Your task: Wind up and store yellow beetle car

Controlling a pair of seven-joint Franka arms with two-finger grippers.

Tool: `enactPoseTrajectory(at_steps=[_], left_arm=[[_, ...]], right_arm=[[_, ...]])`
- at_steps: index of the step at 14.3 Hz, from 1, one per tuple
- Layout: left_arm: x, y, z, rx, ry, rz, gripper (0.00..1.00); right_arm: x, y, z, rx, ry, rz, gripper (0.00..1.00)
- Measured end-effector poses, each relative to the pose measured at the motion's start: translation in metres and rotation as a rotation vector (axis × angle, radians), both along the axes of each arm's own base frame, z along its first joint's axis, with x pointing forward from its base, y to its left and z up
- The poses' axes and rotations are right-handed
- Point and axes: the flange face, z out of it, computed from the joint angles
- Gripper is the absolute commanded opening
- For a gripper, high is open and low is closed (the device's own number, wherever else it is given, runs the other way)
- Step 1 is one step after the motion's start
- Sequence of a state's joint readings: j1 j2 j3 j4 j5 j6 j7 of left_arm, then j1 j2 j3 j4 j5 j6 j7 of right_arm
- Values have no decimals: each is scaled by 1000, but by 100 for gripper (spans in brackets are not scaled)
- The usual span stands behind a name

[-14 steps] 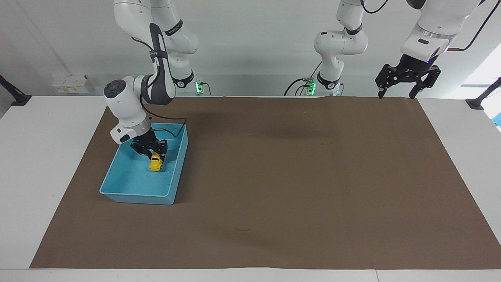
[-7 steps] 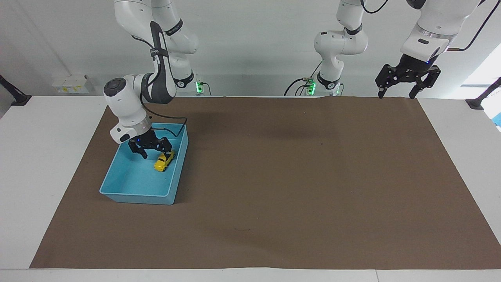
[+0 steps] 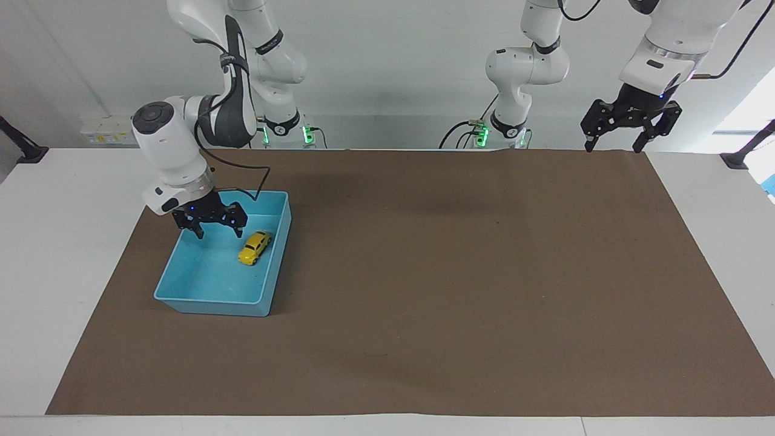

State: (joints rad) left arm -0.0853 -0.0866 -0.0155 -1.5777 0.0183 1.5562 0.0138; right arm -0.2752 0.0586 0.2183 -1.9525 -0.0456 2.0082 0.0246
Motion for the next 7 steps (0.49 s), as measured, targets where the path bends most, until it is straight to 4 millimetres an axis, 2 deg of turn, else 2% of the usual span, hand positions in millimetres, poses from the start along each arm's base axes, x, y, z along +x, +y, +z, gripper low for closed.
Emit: enactPoseTrajectory(at_steps=[5,7], left_arm=[[0,0,0,0,0,0,100],[0,0,0,0,0,0,100]], right_arm=[[3,27,58,-3,59,-88,100],[2,50,75,-4,66,-119,100]])
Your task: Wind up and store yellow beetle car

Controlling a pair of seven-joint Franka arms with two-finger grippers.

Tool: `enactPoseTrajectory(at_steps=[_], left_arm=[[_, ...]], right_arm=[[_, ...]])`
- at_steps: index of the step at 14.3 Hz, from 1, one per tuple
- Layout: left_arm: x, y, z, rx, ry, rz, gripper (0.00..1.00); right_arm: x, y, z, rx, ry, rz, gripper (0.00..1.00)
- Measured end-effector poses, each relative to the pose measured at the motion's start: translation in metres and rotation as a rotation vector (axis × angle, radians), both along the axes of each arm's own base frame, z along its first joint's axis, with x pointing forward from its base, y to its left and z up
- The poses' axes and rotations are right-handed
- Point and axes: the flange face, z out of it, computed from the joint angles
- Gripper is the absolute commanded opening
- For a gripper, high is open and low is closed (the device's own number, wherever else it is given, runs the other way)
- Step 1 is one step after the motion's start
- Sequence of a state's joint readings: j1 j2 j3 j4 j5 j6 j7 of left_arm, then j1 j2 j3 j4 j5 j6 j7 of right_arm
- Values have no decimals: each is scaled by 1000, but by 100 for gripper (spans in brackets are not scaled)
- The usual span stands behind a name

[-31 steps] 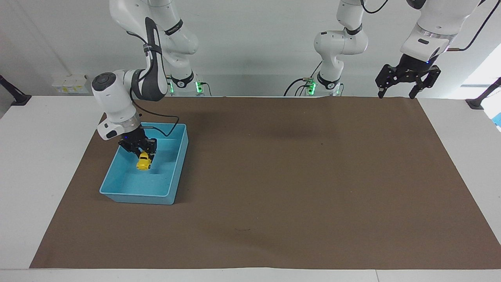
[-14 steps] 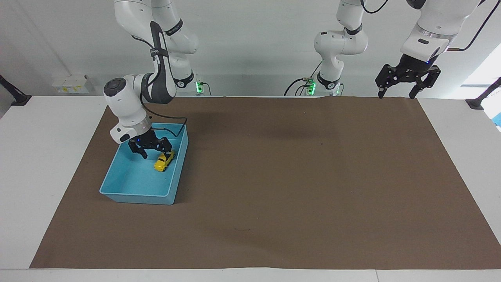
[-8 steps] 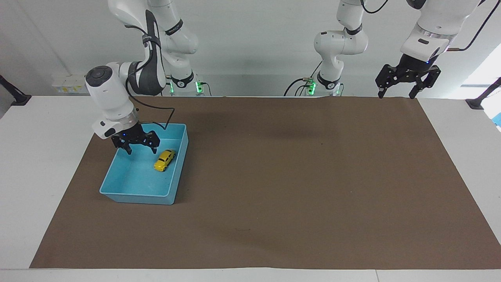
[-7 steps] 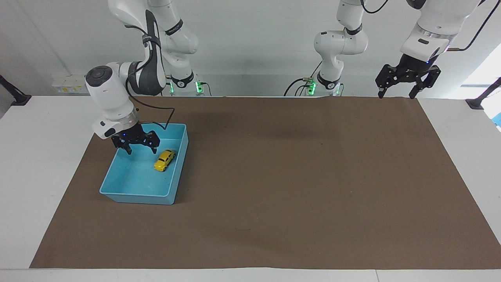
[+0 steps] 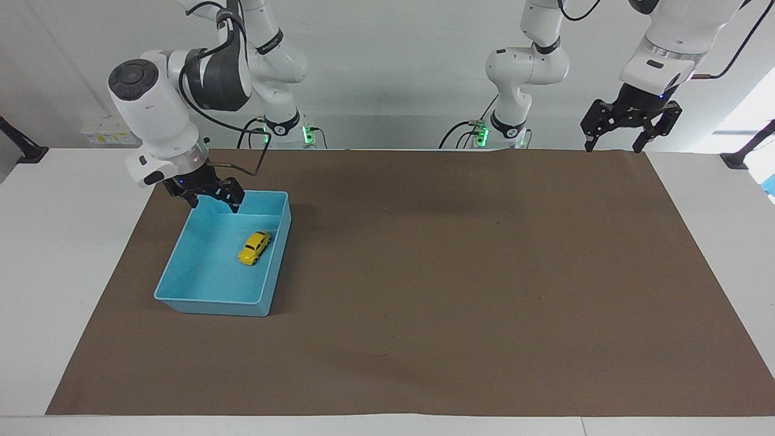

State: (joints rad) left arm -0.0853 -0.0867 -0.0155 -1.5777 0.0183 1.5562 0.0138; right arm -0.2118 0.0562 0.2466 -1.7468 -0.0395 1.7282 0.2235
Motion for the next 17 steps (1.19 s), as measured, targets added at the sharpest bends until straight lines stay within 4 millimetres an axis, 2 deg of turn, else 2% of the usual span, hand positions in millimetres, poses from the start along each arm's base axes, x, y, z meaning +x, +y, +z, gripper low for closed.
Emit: enactPoseTrajectory(at_steps=[2,3,7,11,13,15,17], left_arm=[[0,0,0,0,0,0,100],[0,0,0,0,0,0,100],[0,0,0,0,0,0,100],[0,0,0,0,0,0,100],[0,1,0,1,0,1,100],[-2,9,4,8,-7,15,100],[-9,32,17,7,-30,54,100]], right_arm=[[-1,28,12,-3,-6,-12,100],[-2,36,16,-3,-10,-3,100],[-2,19,32,3,-3,46,100],[-11,13,76,7,24,45,100],[-13,12,86,29,25,38,100],[-13,10,87,40,22,33,100],[-13,9,87,40,22,31,100]])
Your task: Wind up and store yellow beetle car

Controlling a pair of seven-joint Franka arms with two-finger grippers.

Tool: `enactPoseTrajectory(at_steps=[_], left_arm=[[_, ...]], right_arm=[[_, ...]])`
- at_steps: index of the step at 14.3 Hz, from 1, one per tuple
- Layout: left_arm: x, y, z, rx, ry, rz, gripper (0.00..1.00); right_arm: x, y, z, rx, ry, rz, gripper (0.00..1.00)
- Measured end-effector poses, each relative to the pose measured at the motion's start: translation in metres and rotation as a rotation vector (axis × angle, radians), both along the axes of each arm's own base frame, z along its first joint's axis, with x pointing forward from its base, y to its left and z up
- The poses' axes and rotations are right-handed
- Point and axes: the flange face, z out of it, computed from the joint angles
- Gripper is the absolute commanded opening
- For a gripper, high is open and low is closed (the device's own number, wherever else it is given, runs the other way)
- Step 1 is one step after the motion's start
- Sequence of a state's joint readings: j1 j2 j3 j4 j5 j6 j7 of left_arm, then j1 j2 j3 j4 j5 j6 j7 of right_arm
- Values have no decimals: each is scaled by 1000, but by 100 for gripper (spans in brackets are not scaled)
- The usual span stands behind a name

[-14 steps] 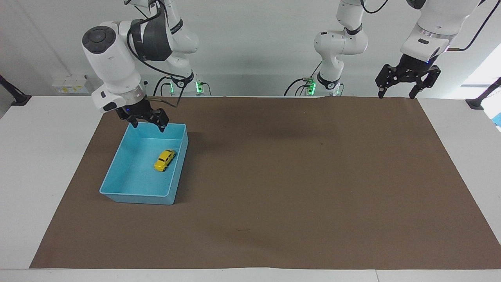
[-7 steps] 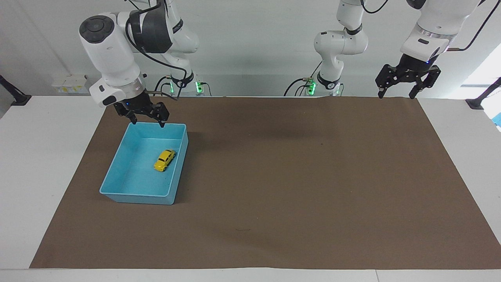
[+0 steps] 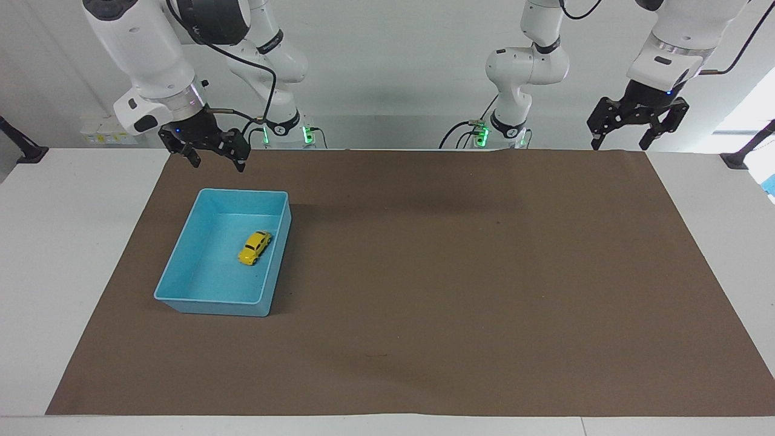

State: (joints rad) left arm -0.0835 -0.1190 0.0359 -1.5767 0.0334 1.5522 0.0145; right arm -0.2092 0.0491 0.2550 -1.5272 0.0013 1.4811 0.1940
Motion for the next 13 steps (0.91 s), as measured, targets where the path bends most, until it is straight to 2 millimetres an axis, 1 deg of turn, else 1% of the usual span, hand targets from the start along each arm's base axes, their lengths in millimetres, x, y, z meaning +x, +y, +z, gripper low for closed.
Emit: enactPoseTrajectory(at_steps=[2,3,5,9,13], left_arm=[[-7,18,10,-5,-19,26,100],[-9,20,13,-6,-23,29,100],[-10,18,13,-6,-24,25,100],[-10,7,13,-3,-23,7,100],[-10,12,13,-4,-22,14,100]], right_arm=[[0,0,0,1,0,0,100],[0,0,0,1,0,0,100],[0,0,0,4,0,0,100],[0,0,0,6,0,-1,100],[0,0,0,6,0,1,100]])
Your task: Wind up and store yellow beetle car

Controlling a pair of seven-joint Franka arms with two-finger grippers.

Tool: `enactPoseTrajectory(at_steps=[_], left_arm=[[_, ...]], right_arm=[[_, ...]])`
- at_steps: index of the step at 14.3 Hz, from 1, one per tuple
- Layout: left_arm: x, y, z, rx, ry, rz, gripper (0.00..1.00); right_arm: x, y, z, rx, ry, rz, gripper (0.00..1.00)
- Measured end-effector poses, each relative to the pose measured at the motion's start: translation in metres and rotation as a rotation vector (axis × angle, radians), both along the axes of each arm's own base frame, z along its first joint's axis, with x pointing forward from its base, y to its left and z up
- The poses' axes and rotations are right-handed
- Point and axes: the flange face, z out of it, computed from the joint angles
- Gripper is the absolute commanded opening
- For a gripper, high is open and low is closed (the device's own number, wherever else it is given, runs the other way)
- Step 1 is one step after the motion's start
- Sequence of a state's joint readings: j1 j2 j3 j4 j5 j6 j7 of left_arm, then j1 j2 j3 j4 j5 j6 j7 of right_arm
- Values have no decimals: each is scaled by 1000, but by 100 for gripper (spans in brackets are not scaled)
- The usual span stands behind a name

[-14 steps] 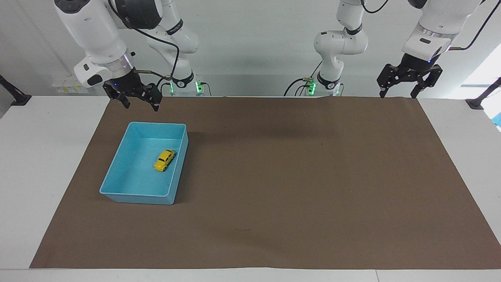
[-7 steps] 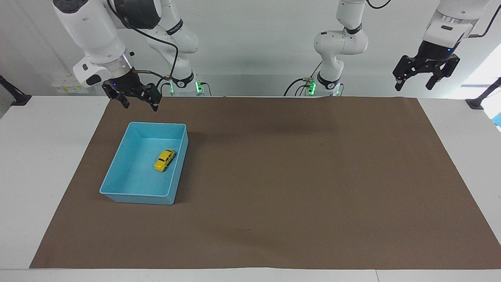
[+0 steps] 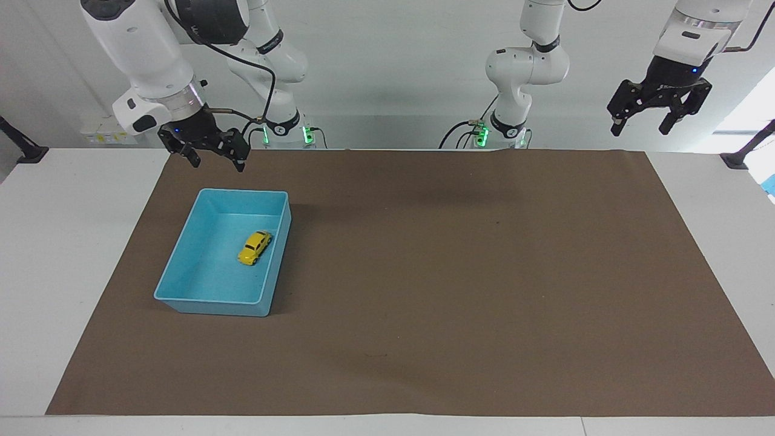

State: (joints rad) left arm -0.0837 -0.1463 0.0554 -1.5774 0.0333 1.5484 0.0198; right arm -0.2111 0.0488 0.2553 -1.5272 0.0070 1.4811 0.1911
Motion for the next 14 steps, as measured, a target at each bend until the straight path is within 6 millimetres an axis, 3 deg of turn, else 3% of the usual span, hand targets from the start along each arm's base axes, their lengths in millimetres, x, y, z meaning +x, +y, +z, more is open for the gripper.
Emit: enactPoseTrajectory(at_steps=[4,14], left_arm=[[0,2,0,0,1,3,100],[0,2,0,0,2,3,100]], right_arm=[[0,-1,0,7,-1,81,100],[-5,-3,7,7,17,90,100]])
